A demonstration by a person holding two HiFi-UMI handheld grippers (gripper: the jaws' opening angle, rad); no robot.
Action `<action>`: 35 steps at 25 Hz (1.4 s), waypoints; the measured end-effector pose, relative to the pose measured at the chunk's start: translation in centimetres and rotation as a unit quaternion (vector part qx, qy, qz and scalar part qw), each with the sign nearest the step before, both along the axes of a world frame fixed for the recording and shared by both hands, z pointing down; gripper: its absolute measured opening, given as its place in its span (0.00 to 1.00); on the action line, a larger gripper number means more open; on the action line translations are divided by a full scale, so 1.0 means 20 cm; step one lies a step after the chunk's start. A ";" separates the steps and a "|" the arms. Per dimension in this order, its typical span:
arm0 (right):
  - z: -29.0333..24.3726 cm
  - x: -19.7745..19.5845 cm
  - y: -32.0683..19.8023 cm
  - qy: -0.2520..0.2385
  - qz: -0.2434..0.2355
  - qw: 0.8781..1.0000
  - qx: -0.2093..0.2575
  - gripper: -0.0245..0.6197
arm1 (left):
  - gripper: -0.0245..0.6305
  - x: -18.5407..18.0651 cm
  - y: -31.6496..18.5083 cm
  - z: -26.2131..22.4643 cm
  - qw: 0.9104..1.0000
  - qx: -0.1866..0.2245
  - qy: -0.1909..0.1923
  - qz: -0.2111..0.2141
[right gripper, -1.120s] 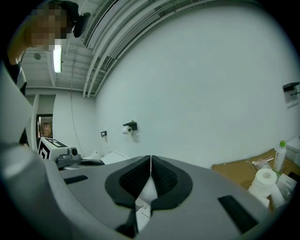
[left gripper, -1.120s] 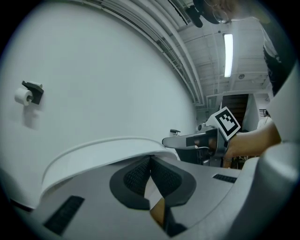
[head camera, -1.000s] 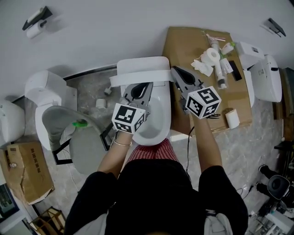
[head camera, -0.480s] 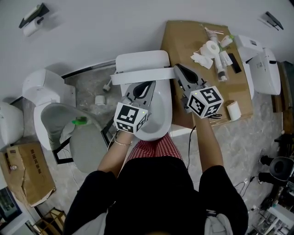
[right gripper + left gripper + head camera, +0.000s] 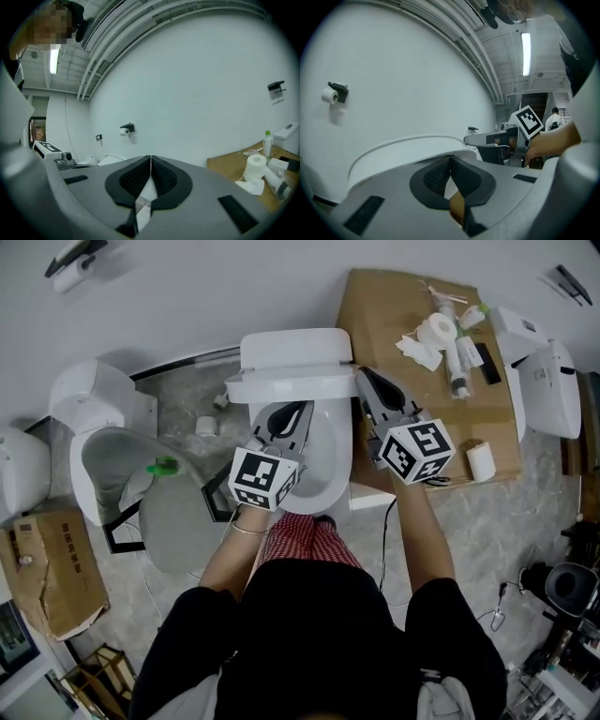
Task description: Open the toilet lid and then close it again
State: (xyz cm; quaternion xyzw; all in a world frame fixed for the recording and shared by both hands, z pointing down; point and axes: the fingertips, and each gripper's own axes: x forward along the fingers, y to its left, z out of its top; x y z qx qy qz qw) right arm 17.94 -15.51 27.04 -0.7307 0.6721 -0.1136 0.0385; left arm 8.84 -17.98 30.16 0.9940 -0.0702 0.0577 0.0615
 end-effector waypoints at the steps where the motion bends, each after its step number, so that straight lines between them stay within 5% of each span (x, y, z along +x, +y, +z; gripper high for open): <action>1: 0.01 -0.01 0.01 -0.001 -0.001 1.000 0.000 0.07 | 0.04 -0.01 0.01 0.01 1.000 -0.001 -0.001 -0.003; 35: 0.16 -0.20 0.24 0.015 0.008 1.000 -0.023 0.07 | 0.04 -0.25 0.20 0.19 0.999 -0.017 -0.025 -0.045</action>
